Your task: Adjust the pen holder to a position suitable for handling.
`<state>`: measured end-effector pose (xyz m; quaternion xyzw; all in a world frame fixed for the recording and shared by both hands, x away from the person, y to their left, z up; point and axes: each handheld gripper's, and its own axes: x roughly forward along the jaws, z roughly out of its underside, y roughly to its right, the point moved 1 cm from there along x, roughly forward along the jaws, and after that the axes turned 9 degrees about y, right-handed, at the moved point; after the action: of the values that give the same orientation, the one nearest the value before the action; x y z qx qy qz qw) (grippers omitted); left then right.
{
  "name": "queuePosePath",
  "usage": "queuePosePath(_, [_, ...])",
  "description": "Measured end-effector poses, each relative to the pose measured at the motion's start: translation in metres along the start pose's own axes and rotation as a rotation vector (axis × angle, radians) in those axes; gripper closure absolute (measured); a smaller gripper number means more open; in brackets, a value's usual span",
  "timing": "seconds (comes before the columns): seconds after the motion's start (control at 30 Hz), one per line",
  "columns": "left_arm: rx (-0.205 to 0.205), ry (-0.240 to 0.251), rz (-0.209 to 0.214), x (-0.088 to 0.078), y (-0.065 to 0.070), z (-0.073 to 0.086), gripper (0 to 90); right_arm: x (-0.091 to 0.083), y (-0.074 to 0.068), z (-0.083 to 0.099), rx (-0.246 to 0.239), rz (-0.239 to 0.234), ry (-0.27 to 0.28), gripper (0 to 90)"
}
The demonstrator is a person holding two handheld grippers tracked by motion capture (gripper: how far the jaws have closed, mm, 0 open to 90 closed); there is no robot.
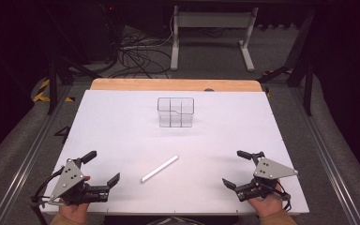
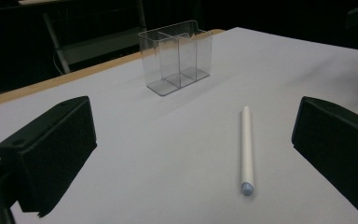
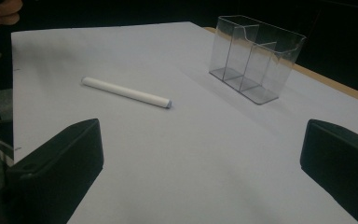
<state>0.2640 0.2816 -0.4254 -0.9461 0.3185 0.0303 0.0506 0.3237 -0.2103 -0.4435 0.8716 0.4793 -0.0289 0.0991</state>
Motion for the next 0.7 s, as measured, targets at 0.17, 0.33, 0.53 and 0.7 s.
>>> queuePosePath(0.17, [-0.055, 0.003, 0.003, -0.0003, -0.0037, 0.0028, 1.0, -0.0014, -0.0001, -0.0020, 0.008, 0.003, 0.015, 0.4])
queuePosePath(0.33, [-0.035, 0.007, -0.017, -0.0020, -0.0022, 0.0031, 1.1, -0.0001, 0.0010, -0.0028, 0.009, 0.000, 0.014, 1.3])
queuePosePath(0.53, [0.002, 0.003, -0.025, -0.0025, 0.0009, 0.0025, 1.3, 0.0015, 0.0002, -0.0039, 0.003, -0.008, 0.007, 2.0])
queuePosePath(0.7, [0.006, 0.002, -0.027, -0.0024, 0.0011, 0.0026, 1.4, 0.0024, -0.0006, -0.0073, -0.011, -0.012, -0.006, 2.6])
